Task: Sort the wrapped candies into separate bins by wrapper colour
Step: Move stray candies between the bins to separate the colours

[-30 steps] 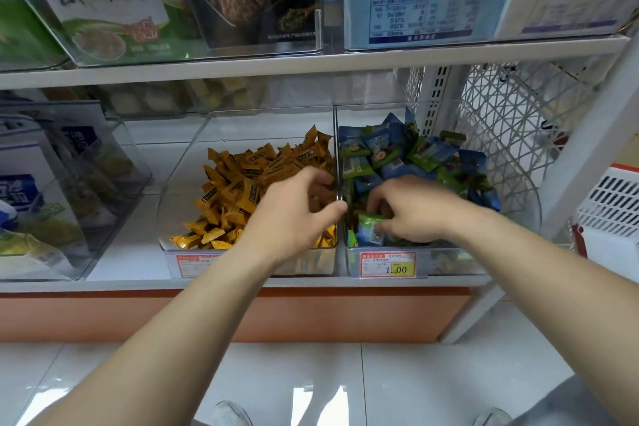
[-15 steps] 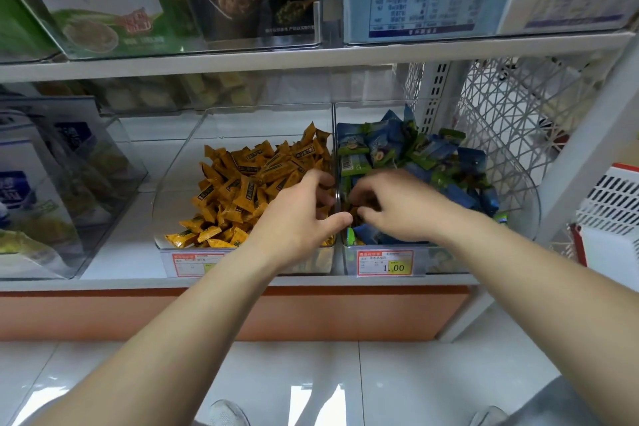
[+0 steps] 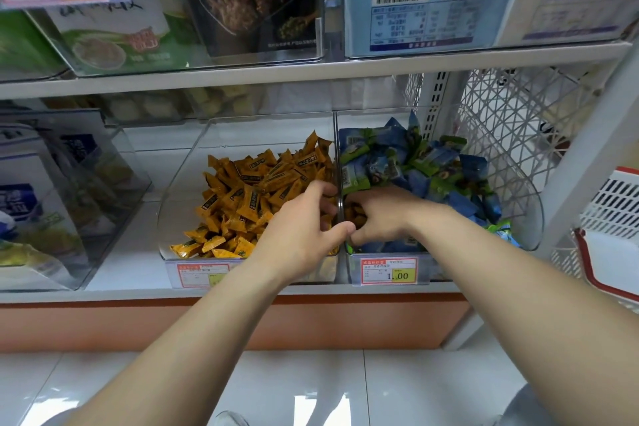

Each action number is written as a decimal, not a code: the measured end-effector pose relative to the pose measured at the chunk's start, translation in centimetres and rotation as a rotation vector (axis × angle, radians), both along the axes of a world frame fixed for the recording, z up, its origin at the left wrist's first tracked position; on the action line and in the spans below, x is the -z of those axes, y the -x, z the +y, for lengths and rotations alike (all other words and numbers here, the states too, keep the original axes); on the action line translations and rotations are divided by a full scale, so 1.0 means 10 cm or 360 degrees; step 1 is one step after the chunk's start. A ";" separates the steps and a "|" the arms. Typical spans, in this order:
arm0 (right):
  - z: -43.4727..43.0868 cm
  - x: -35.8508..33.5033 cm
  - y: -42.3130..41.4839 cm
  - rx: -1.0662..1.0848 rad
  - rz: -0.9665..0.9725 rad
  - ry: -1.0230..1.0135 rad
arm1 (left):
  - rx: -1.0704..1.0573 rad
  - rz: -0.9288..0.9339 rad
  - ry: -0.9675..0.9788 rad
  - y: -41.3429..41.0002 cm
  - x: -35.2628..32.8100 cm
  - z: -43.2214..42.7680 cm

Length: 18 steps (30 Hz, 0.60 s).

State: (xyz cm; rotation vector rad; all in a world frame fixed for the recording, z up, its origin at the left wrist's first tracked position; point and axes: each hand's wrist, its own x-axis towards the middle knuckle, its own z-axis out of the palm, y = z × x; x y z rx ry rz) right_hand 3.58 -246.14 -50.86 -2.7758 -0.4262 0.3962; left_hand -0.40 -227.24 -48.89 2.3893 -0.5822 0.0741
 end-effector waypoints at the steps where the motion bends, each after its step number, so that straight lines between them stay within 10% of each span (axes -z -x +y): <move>1: 0.00 -0.01 -0.01 -0.0014 -0.0009 0.0017 | -0.0001 0.0003 0.0002 0.00 0.00 0.00; 18: -0.12 -0.02 0.08 0.0098 0.0283 -0.0299 | 0.0039 0.0114 0.0028 -0.04 -0.02 0.03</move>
